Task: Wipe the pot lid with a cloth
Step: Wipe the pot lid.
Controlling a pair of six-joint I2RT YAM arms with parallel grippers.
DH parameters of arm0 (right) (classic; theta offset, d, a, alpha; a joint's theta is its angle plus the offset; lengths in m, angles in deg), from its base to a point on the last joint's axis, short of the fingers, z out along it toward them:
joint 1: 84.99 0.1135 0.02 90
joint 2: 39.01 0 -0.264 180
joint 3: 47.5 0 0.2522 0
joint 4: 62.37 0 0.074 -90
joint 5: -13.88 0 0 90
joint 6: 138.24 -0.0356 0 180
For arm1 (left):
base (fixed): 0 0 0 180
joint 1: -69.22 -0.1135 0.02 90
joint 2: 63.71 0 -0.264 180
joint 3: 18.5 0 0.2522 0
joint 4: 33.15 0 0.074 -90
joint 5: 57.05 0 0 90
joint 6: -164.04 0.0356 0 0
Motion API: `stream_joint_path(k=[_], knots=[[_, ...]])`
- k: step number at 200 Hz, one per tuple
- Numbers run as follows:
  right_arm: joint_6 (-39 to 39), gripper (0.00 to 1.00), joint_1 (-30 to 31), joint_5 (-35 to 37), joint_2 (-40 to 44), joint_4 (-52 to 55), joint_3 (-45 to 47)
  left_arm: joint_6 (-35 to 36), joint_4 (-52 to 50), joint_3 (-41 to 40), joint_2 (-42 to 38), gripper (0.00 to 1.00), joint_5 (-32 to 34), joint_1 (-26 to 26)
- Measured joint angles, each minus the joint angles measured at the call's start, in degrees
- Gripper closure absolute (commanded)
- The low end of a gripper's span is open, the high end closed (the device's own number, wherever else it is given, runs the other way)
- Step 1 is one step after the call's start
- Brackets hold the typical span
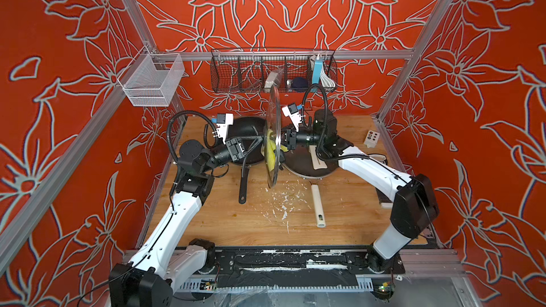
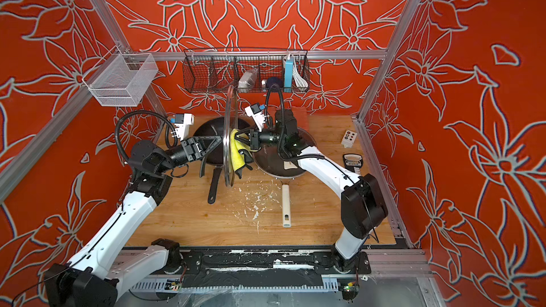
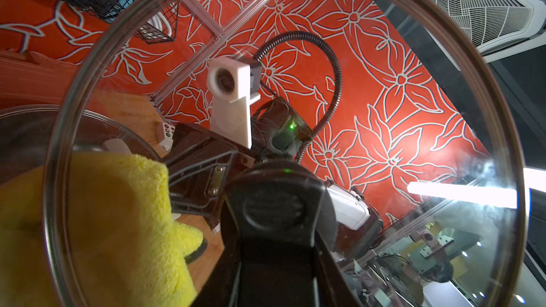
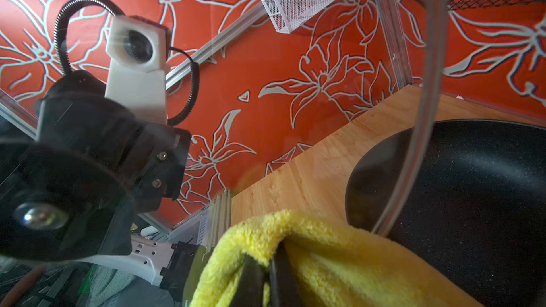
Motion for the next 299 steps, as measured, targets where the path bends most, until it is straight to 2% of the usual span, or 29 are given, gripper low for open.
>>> stream_joint_path(k=[100, 158, 193, 238, 299], knots=[[-3.0, 1.0, 7.4, 3.5, 13.0, 0.0, 11.8, 0.2, 3.6, -2.8, 2.8, 1.0, 0.6, -0.4], [-3.9, 1.0, 9.5, 4.2, 19.5, 1.7, 13.1, 0.9, 4.7, -5.0, 5.3, 1.0, 0.0, -0.4], [-1.0, 1.0, 9.9, 5.1, 20.2, 7.3, 9.5, 0.5, 4.9, -6.1, 6.6, 1.0, -0.2, -0.4], [2.8, 1.0, 9.9, 5.9, 18.1, 15.6, -0.5, 0.0, 5.5, -6.1, 6.6, 1.0, -0.5, -0.7], [4.7, 1.0, 8.3, 5.9, 12.9, 17.7, -12.1, 1.0, 3.5, -6.1, 5.7, 1.0, -0.9, -0.7]])
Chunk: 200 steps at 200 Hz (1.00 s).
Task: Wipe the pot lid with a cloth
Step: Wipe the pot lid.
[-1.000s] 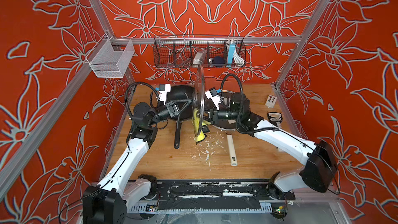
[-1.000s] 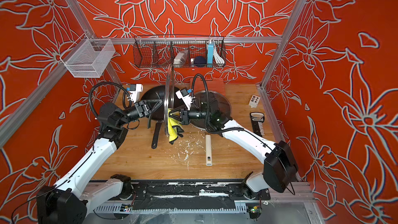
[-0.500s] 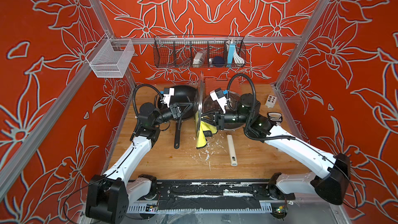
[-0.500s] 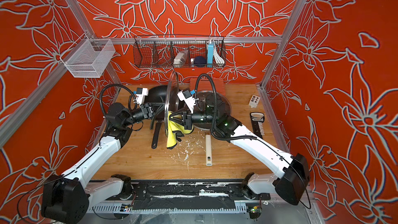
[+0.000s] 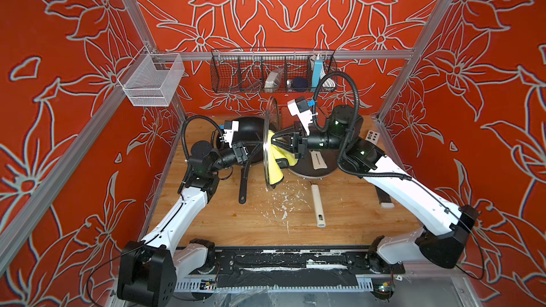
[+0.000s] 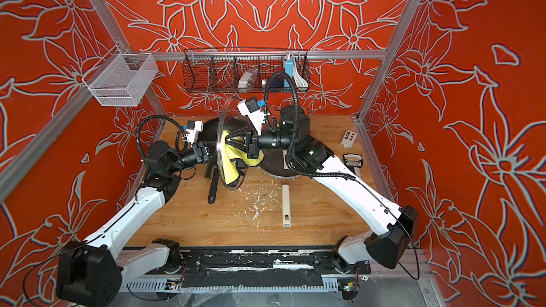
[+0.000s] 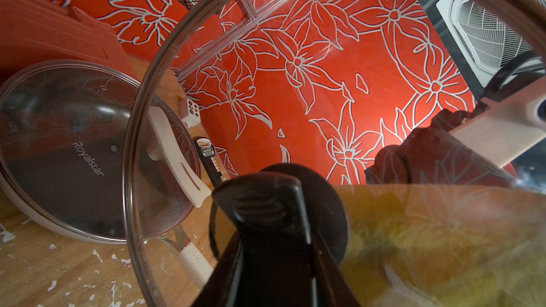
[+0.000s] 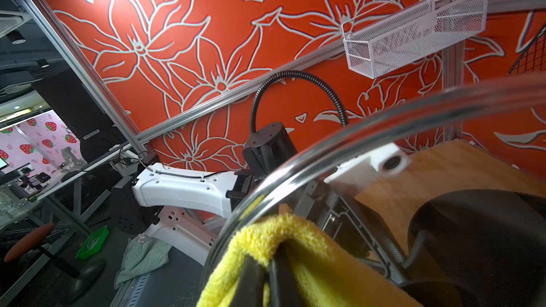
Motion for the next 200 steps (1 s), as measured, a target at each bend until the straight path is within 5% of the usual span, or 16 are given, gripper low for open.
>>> stream_joint_path(k=[106, 200], knots=[[0.6, 1.0, -7.3, 1.7, -11.3, 1.7, -14.8, 1.4, -4.2, 0.0, -7.1, 1.0, -0.7, 0.0], [1.3, 1.0, -9.7, 3.3, -16.9, 1.6, -15.3, 1.4, -8.2, 0.0, -8.7, 1.0, 1.1, 0.0]])
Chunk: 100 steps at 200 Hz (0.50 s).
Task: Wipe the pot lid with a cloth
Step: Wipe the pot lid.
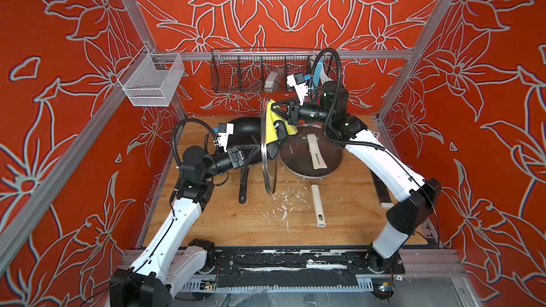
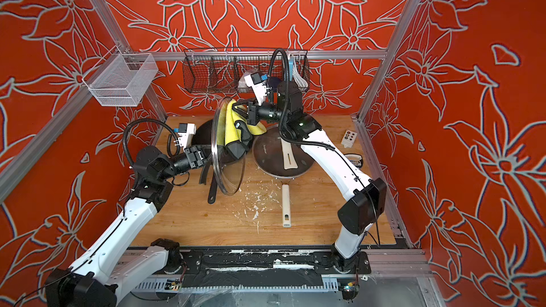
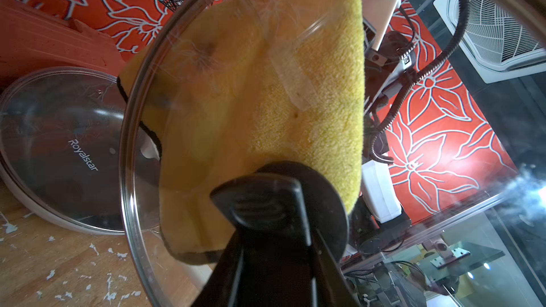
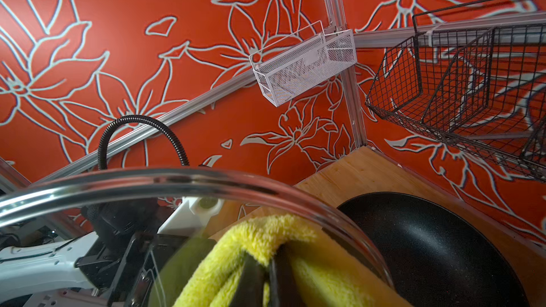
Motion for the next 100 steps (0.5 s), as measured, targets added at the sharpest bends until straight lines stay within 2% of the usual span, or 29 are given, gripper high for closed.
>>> stream_joint_path(k=[100], knots=[[-3.1, 1.0, -0.4, 0.1, 0.0, -8.2, 14.2, -0.2, -0.9, 1.2, 0.0, 1.0, 2.1, 0.0]])
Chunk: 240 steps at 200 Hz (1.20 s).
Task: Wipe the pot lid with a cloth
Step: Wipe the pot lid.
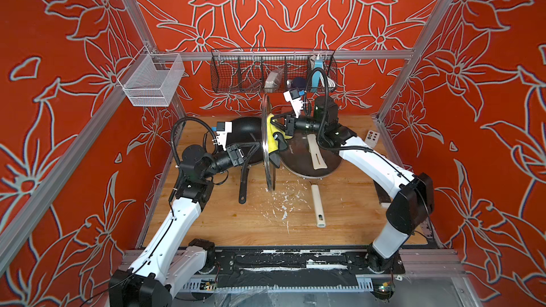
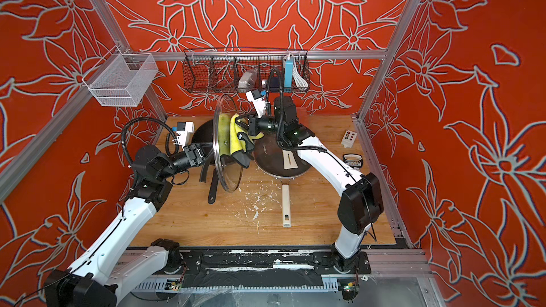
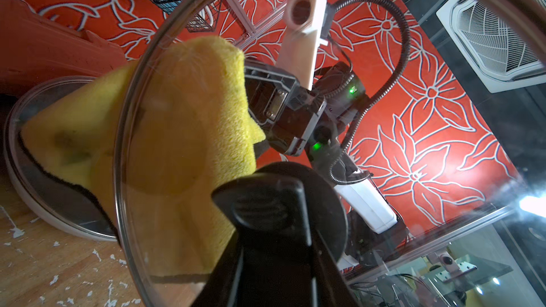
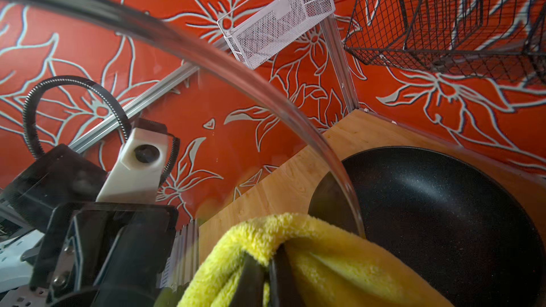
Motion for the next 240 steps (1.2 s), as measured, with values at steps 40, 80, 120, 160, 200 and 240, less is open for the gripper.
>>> stream_joint_path(k=[40, 80, 120, 160, 200, 240], knots=[[-1.8, 1.0, 0.0, -0.1, 0.5, -3.3, 4.4, -0.9, 1.1, 0.0, 0.1, 1.0, 0.3, 0.0], [-3.0, 1.0, 0.7, 0.1, 1.7, -6.1, 7.3, -1.3, 3.4, 0.0, 0.3, 1.0, 1.0, 0.0], [-3.4, 1.0, 2.6, 1.1, 3.5, -7.7, 11.0, -2.3, 6.9, 0.0, 1.6, 1.0, 2.5, 0.0], [-3.5, 1.0, 4.2, 3.4, 4.5, -7.8, 12.0, -4.8, 12.6, -0.4, 4.3, 1.0, 3.9, -0.4], [-4.0, 1.0, 5.0, 4.9, 5.3, -8.2, 13.0, -5.0, 13.3, -0.4, 4.9, 1.0, 4.5, -0.5], [-4.5, 1.0, 5.4, 5.5, 6.1, -8.6, 13.7, -5.2, 13.9, -0.4, 4.9, 1.0, 4.4, -0.5]])
